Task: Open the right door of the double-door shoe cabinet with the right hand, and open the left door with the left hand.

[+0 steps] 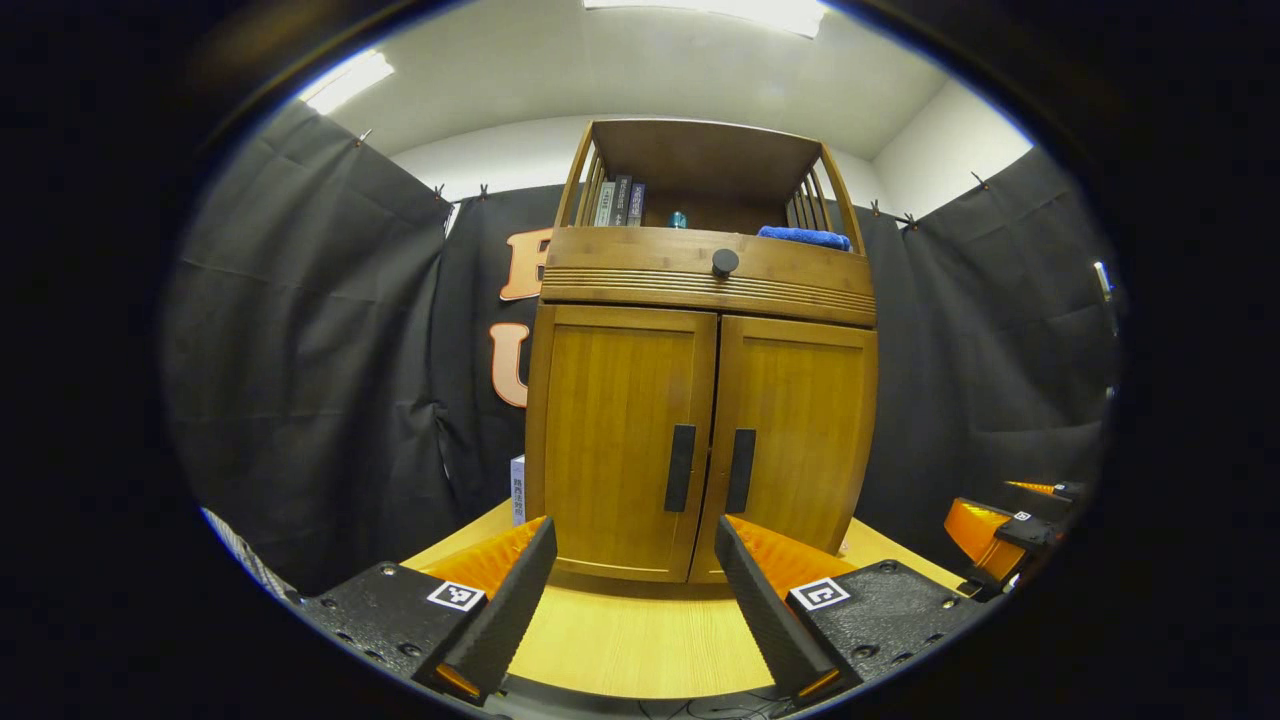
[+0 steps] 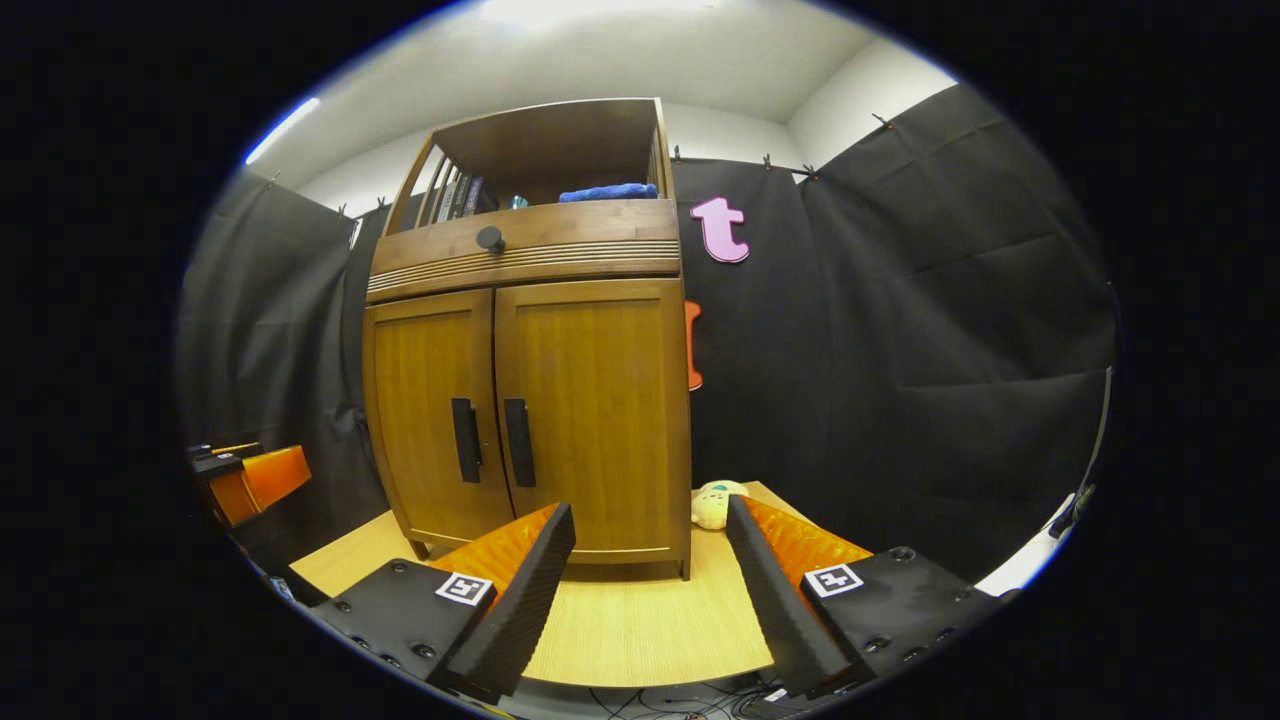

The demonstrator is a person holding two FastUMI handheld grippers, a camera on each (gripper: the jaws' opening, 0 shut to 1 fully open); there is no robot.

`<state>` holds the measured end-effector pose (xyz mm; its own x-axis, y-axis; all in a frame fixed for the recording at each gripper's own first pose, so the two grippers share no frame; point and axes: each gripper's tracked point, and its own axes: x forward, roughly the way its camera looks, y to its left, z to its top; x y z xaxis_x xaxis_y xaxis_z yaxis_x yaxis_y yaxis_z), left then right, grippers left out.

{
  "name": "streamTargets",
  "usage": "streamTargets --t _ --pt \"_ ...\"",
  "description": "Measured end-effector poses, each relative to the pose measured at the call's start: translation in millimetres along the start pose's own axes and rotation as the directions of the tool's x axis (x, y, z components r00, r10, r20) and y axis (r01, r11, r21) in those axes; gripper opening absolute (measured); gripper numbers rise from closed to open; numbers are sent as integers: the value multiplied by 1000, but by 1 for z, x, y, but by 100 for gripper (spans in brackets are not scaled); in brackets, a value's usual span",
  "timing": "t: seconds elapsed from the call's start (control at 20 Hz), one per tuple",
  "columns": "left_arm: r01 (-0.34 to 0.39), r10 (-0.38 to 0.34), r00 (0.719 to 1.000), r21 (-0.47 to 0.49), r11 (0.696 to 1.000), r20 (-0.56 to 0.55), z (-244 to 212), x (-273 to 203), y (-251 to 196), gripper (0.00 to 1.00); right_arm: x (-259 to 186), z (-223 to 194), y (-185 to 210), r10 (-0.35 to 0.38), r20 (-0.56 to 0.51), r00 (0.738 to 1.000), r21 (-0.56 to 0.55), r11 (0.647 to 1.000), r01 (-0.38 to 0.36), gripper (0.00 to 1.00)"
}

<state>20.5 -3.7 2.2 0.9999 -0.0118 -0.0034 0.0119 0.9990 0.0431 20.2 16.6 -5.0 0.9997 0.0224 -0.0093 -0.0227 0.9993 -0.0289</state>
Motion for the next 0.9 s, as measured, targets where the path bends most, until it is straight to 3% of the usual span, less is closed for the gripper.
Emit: streamTargets --t 0.25,0.3,0.55,0.6,0.75,0.8,0.85,0.9 --pt "-16 16 1000 -19 1000 -16 -3 6 11 94 21 1 31 39 11 999 -22 999 -39 92" --pt "-18 17 1000 -22 1000 -15 -4 7 13 94 25 2 38 49 11 999 -20 999 -49 98" --pt "-40 40 999 -18 999 -23 -5 11 37 94 59 -8 64 90 -18 996 -29 996 -90 98" --pt "-44 44 999 -21 999 -24 -5 12 40 94 68 -10 70 95 -23 995 -28 995 -96 92" --pt "-58 58 998 -13 998 -27 -5 14 52 94 93 -9 84 100 -17 995 -50 994 -100 92" --pt "-63 63 998 -13 998 -27 -6 14 57 94 100 -6 90 106 -7 994 -60 993 -106 98" --pt "-70 70 997 -15 997 -28 -6 14 61 96 108 -4 96 111 1 994 -69 991 -111 92" --pt "-74 73 997 -17 997 -31 -7 15 65 94 116 -2 101 118 8 993 -74 990 -117 92"
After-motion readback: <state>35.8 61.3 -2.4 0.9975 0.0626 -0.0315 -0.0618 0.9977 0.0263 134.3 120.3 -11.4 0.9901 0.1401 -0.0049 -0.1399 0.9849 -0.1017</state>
